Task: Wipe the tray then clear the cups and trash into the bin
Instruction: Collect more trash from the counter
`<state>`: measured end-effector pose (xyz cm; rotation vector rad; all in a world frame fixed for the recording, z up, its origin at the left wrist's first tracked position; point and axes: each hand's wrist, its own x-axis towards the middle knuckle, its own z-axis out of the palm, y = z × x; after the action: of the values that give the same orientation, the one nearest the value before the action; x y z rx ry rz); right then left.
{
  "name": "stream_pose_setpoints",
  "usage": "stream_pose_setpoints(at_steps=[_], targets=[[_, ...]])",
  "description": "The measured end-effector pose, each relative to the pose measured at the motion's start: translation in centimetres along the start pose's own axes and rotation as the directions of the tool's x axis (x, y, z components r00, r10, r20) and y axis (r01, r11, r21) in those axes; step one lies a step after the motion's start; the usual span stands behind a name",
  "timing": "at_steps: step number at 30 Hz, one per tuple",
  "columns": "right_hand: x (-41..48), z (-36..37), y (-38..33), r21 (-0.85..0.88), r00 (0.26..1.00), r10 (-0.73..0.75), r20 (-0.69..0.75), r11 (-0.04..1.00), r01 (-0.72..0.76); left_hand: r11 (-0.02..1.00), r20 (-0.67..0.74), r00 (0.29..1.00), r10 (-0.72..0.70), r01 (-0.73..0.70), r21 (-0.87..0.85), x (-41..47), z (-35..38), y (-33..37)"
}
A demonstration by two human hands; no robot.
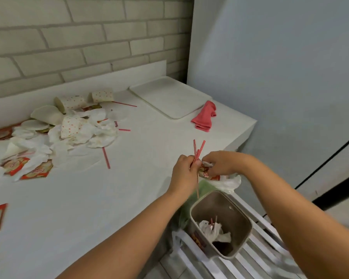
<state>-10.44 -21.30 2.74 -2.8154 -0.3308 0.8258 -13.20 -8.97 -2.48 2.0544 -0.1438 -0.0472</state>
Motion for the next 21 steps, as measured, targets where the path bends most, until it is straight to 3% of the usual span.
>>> stream_pose_setpoints(at_steps=[5,13,17,21], targets=[[0.8,4.3,6.0,0.302,0.989,0.142,0.045,0.942,-0.149,0.999,0.116,0.993,-0.019,0.015,0.038,0.4,4.7,-1.4],[3.1,12.8,12.0,0.668,0.921,0.379,0.093,0.662,-0.34,0.982,0.203,0.962,-0.183,0.17,0.08,0.6,9.8,-5.7],[3.4,15.5,12.4,0.669,0.9,0.402,0.17,0.623,-0.405,0.963,0.231,0.94,-0.251,0.219,0.156,0.7,11.2,-7.5],[3.4,16.2,13.0,0.525,0.891,0.375,0.258,0.719,-0.455,0.919,0.301,0.881,-0.364,0.288,0.269,0.7,12.0,-8.4]])
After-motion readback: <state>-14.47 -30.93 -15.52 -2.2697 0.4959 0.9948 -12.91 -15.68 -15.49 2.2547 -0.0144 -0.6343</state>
